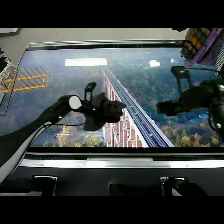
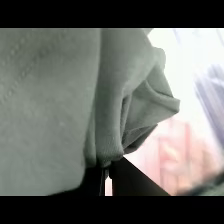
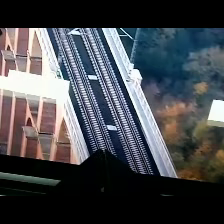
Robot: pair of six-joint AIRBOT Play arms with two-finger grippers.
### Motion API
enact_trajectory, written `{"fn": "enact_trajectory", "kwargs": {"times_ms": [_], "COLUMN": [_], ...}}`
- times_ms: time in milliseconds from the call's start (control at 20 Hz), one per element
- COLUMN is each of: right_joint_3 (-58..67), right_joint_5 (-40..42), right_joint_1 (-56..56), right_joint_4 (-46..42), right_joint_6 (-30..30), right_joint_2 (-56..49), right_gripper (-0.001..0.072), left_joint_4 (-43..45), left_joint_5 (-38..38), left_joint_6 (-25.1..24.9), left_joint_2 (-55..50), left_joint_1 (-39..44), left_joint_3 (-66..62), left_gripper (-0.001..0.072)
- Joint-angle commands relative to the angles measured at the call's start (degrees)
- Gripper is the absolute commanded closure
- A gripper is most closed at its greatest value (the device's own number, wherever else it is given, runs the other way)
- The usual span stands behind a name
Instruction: Fold the clothes and pants, and hang the long-sleeved shirts on hangers.
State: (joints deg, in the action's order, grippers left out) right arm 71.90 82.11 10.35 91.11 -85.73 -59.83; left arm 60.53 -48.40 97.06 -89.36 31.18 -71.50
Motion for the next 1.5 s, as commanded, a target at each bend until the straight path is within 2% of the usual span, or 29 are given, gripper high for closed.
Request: {"fn": "enact_trajectory", "kwargs": {"times_ms": [0, 100, 150, 200, 250, 300, 350, 400, 500, 600, 650, 750, 800, 900, 1000, 1250, 1400, 1450], "right_joint_3": [0.02, 0.02, 0.02, 0.02, 0.02, 0.04, 0.04, 0.04, 1.11, 5.4, 7.91, 9.73, 9.73, 8.04, 5.49, 4.28, 4.28, 4.28], "right_joint_5": [6.67, 6.27, 5.64, 5.4, 4.76, 3.78, 2.19, -0.61, -7.02, -8.74, -7.67, -4.22, -2.19, -0.96, -2.08, -10.12, -11.32, -11.3], "right_joint_1": [-0.02, -0.02, -0.02, -0.02, -0.02, -0.02, -0.02, -0.02, -0.04, -2.78, -6.47, -14.21, -16.76, -18.08, -16.52, -12.2, -11.47, -11.45], "right_joint_4": [-8.37, -10.43, -10.4, -10.12, -9.22, -7.48, -3.02, 3.21, 13.57, 20.85, 26.01, 34.36, 35.85, 35.74, 36.24, 36.2, 36.52, 37.51], "right_joint_6": [-0.07, -0.04, -0.02, 0.42, 3.45, 8.0, 12.55, 16.37, 21.22, 21.81, 19.3, 11.47, 5.75, 0.66, -3.54, -4.11, -4.5, -5.22], "right_joint_2": [8.22, 12.28, 13.94, 15.13, 15.98, 16.26, 16.17, 15.82, 13.62, 8.33, 4.72, -2.29, -6.05, -13.07, -19.89, -34.25, -39.04, -40.04], "right_gripper": [0.067, 0.067, 0.067, 0.067, 0.0669, 0.0645, 0.0494, 0.0439, 0.0439, 0.0436, 0.0417, 0.0329, 0.0328, 0.0264, 0.0261, 0.0257, 0.0257, 0.0257], "left_joint_4": [-3.58, -3.61, -3.61, -3.39, -3.28, -3.13, -2.75, -1.31, 3.48, 7.28, 8.72, 10.32, 11.15, 12.0, 12.15, 12.22, 12.57, 13.55], "left_joint_5": [0.79, 0.61, 0.42, -0.15, -1.31, -3.06, -5.35, -8.2, -13.6, -18.14, -20.15, -23.45, -24.74, -26.18, -26.16, -24.83, -21.9, -21.24], "left_joint_6": [5.73, 6.49, 6.49, 6.32, 5.25, 4.04, 3.02, 2.34, 1.95, 1.92, 1.92, 1.95, 1.95, 1.95, 1.97, 1.95, 2.08, 3.72], "left_joint_2": [-2.25, -3.76, -3.67, -3.08, -2.01, -0.72, 0.85, 2.93, 7.41, 11.82, 13.9, 17.05, 18.03, 18.8, 18.49, 18.18, 18.18, 18.16], "left_joint_1": [8.48, 10.05, 9.99, 9.38, 8.2, 6.62, 4.74, 2.49, -1.92, -6.23, -8.31, -11.82, -13.2, -15.39, -16.61, -17.16, -17.16, -17.18], "left_joint_3": [-0.07, -0.07, -0.11, -0.22, -0.24, -0.24, -0.22, -0.2, -0.2, -0.2, -0.2, -0.2, -0.2, -0.2, -0.2, -0.2, -0.2, -0.17], "left_gripper": [0.0693, 0.0691, 0.0649, 0.0457, 0.0236, 0.0163, 0.0163, 0.0162, 0.0163, 0.0163, 0.0164, 0.0167, 0.0168, 0.017, 0.017, 0.0172, 0.0173, 0.0173]}}
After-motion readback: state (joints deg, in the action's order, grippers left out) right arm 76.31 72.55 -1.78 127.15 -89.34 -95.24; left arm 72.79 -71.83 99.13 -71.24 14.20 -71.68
